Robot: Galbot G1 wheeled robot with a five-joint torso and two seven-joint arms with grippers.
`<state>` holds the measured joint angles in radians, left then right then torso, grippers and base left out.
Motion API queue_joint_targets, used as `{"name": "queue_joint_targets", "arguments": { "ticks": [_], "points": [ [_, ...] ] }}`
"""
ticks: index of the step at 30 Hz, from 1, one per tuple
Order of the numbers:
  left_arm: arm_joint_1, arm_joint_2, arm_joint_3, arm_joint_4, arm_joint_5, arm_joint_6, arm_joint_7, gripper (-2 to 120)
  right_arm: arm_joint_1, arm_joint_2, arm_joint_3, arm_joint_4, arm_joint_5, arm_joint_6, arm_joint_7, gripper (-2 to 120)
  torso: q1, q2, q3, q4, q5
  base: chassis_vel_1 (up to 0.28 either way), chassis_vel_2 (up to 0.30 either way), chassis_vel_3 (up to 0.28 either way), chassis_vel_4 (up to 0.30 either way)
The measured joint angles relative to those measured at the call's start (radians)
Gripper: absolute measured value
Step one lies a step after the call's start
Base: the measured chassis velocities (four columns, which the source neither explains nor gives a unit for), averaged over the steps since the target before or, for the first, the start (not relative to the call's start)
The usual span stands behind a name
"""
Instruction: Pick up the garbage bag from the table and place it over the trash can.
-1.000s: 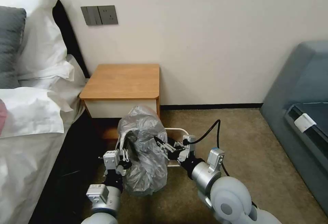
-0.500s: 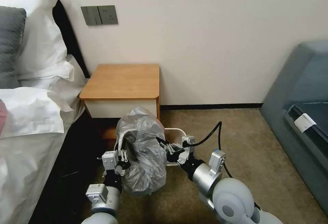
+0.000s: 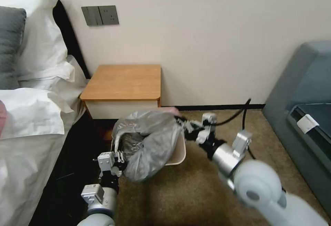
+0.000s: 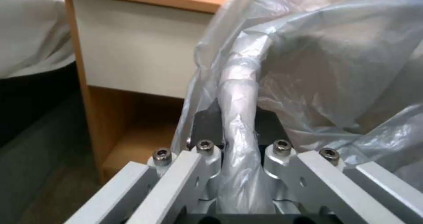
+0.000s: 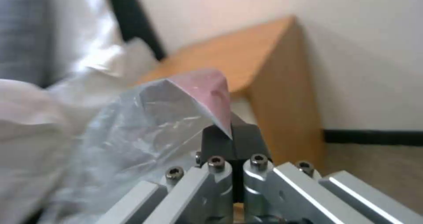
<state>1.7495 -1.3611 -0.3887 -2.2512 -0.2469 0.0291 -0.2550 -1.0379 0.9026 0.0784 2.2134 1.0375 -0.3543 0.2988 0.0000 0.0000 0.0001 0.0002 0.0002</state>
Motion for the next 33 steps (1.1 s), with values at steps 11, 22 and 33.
{"name": "queue_joint_targets", "arguments": {
  "ticks": [11,22,33],
  "points": [
    [0.002,-0.013,-0.025,-0.020,-0.077,-0.028,0.041,8,0.059,-0.101,0.022,-0.036,0.214,-0.129,0.101,0,0.000,0.000,0.000,-0.0003,-0.0001,0.000,0.000,0.000,0.000],
    [-0.064,-0.018,-0.088,-0.021,-0.284,0.006,0.024,8,-0.072,-0.118,0.103,0.115,0.439,-0.117,0.193,0,0.000,0.000,0.000,-0.0003,-0.0002,0.000,0.000,0.000,0.000],
    [-0.069,-0.009,-0.104,-0.041,-0.376,0.058,0.043,8,-0.103,-0.049,0.092,0.060,0.338,-0.075,0.133,0,0.000,0.000,0.000,-0.0001,-0.0002,0.000,0.000,0.000,0.000]
  ]
}}
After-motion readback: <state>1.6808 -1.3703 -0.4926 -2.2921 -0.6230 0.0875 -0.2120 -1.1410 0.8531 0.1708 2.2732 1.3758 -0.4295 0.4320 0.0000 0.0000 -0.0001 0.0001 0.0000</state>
